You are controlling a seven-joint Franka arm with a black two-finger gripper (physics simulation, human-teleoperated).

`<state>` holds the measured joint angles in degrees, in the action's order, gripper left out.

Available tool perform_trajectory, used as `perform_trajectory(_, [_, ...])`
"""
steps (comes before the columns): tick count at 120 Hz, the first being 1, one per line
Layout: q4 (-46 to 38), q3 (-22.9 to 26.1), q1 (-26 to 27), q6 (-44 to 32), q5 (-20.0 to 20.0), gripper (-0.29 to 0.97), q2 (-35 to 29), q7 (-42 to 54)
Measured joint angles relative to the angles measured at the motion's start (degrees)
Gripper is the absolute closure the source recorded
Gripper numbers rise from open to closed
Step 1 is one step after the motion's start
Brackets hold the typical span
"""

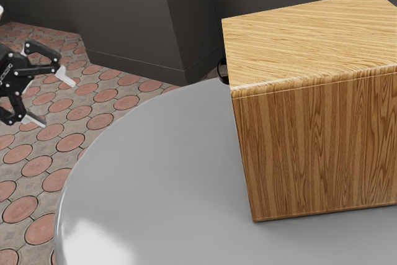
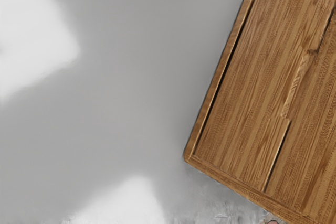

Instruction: Pull the drawer handle with one arm to open the drawer

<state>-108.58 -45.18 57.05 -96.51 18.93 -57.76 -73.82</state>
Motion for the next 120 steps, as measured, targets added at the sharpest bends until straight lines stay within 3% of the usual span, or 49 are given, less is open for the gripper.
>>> perform_trajectory(12, [-2.22,-2.58,6.53,-5.24,3.97,0.0,-5.68,1.55])
perform_trajectory(24, [0.69,-7.0,13.93,-10.12,8.86,0.0,-6.32,3.81])
perform_trajectory(38, [4.31,-12.11,21.95,-14.77,11.53,0.0,-6.03,7.62])
perform_trajectory(62, [8.86,-17.51,31.96,-19.21,13.19,0.01,-5.3,13.61])
perform_trajectory(105, [15.27,-26.46,43.56,-23.1,13.44,0.01,-1.44,20.68])
perform_trajectory(120, [16.41,-28.09,45.18,-24.05,13.42,0.01,-1.26,22.32])
